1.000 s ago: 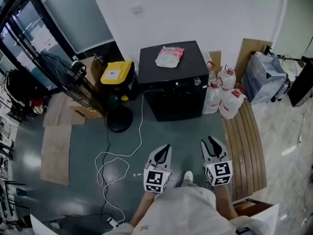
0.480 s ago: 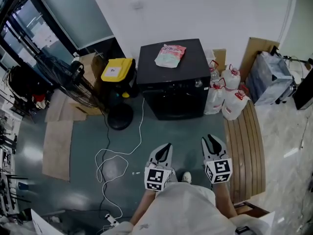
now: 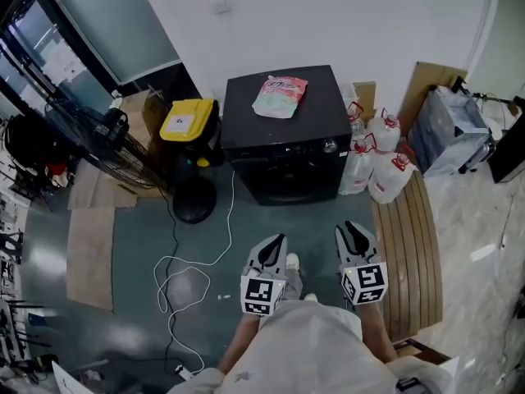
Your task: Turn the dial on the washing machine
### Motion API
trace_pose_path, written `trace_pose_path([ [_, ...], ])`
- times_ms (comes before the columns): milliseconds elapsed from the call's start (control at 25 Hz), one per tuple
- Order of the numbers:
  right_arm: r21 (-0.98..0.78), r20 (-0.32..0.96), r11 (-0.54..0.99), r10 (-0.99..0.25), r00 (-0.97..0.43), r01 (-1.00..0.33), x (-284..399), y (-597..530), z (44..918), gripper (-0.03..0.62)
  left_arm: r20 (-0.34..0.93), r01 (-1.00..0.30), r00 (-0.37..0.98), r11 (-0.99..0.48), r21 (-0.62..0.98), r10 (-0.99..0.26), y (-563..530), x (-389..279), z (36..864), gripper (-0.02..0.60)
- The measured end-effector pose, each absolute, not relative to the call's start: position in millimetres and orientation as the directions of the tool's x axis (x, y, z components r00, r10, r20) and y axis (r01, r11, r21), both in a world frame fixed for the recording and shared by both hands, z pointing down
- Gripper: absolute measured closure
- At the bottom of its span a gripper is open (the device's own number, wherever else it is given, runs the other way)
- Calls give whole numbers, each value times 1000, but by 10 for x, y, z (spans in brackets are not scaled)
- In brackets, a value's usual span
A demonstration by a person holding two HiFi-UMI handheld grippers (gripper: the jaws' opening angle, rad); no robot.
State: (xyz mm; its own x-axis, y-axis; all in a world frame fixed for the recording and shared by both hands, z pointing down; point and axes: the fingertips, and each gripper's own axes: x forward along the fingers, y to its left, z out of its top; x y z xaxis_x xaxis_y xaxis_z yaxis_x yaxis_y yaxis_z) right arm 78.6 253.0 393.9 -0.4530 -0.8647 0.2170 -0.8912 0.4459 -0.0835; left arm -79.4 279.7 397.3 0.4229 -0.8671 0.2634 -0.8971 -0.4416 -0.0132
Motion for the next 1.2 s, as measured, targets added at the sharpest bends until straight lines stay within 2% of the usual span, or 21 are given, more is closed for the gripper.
trace_pose_path([
  [560, -43, 227, 393, -891, -392, -919, 482, 1437, 3915, 490, 238, -872, 472, -490, -17, -849, 1548, -1126, 3905, 568],
  [1200, 17, 280, 286, -921, -270, -958, 279, 737, 4134, 488, 227, -815, 569, -578, 31, -790, 589, -1368, 4157, 568],
])
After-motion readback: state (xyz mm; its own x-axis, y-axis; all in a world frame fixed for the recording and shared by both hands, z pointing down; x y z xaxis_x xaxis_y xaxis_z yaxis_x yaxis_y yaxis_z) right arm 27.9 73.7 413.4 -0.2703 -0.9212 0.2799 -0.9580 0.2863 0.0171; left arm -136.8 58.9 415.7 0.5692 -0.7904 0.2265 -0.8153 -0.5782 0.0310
